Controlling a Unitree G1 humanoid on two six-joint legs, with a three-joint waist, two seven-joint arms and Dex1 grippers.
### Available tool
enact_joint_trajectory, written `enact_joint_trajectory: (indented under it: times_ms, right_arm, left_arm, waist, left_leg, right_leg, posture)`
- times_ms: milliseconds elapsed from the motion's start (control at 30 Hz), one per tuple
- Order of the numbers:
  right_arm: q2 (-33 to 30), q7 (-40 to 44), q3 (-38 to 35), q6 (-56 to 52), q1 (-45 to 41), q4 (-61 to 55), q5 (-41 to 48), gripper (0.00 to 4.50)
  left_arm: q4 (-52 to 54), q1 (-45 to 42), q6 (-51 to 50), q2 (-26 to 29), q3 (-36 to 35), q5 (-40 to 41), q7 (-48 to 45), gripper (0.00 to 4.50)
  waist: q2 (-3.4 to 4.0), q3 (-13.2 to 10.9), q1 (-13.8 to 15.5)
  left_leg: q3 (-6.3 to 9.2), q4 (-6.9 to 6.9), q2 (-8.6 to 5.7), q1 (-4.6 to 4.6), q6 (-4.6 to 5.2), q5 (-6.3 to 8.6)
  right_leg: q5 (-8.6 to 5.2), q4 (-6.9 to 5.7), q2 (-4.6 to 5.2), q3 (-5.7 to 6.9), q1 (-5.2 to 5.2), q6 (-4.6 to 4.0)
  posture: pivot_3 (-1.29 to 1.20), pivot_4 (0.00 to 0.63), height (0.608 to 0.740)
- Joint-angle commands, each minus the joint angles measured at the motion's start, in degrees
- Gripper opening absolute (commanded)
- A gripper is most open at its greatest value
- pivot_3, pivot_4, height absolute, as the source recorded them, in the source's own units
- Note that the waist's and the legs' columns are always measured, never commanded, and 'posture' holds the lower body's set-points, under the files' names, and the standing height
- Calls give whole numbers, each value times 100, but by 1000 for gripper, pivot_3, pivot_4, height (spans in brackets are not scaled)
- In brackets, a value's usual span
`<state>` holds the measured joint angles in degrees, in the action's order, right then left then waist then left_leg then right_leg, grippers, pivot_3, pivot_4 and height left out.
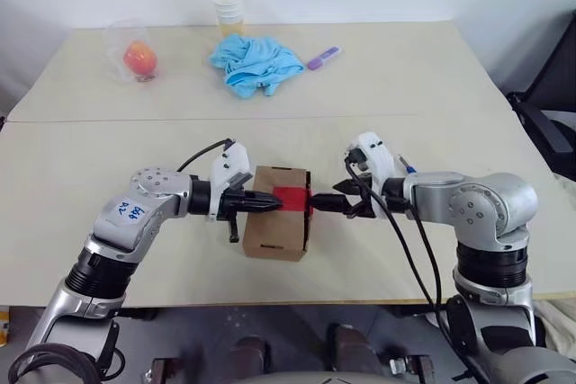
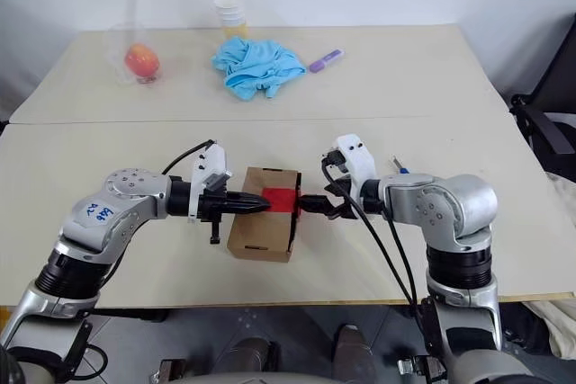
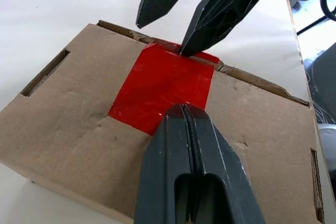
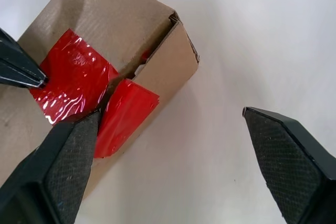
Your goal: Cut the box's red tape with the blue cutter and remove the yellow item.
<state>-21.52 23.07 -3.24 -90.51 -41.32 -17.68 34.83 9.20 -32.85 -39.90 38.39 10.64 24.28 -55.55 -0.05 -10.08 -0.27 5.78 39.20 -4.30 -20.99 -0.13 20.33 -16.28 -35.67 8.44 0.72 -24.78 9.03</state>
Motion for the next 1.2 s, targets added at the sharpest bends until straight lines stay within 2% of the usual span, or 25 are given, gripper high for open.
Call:
enact_joint_trajectory:
  times_ms: [33, 133, 300, 433, 700, 900, 1033, 1200]
  right_arm:
    - [68, -234, 269, -183, -89, 120, -178, 4469]
    - [163, -370, 435, -198, -238, 251, -247, 4469]
    - [-113, -437, 815, -127, -305, 313, -426, 4469]
    - [-531, -347, 1119, 142, -153, 300, -562, 4469]
    - [-669, -229, 1514, 739, 280, 171, -680, 4469]
    - [-1724, 196, 2910, 2494, 538, -150, -1703, 4469]
    - [-1706, 261, 2712, 2675, 675, -236, -1732, 4469]
    - [-1493, 655, 1612, 2509, 816, -55, -1122, 4469]
  left_arm:
    - [2, 134, -27, -15, 107, -156, 48, 0]
    - [-15, 136, -3, -38, 122, -171, 66, 0]
    - [3, 170, -4, -83, 141, -161, 103, 0]
    - [42, 258, -28, -108, 163, -175, 136, 0]
    - [96, 332, -54, -118, 201, -206, 169, 0]
    - [139, 357, -91, -92, 187, -195, 178, 0]
    - [149, 372, -93, -58, 161, -194, 179, 0]
    - [196, 387, -113, -60, 122, -184, 224, 0]
  waist:
    - [0, 1, 2]
    - [1, 1, -2]
    - [1, 9, -7]
    - [-1, 11, 23]
    - [-14, 20, 17]
    - [-22, 25, 26]
    - [-28, 29, 27]
    - [-28, 29, 33]
  left_leg:
    - [0, 0, 0, 1, 0, 0]
    - [0, 0, 0, 2, 0, 0]
    - [0, 0, 1, 8, -2, -1]
    - [2, 0, 0, 12, -2, -1]
    - [6, 0, -1, 16, 2, -1]
    - [3, -3, -5, 31, 3, 0]
    - [2, -5, -4, 37, 3, 0]
    - [3, -5, 0, 37, 3, 0]
  right_leg:
    - [0, 0, 0, 0, 1, 0]
    - [0, -1, 0, 0, 2, 0]
    - [0, -1, -2, 0, 6, 0]
    - [0, 2, -1, 1, 13, 0]
    - [0, 7, 2, 2, 23, 0]
    - [0, 11, 1, 0, 36, 0]
    - [0, 15, 1, 0, 41, 0]
    - [0, 15, 1, -1, 42, 0]
  posture:
    - [0, 150, 740]
    - [0, 150, 740]
    - [0, 150, 740]
    - [0, 150, 740]
    - [0, 150, 740]
    - [0, 150, 740]
    - [0, 150, 740]
    - [0, 150, 740]
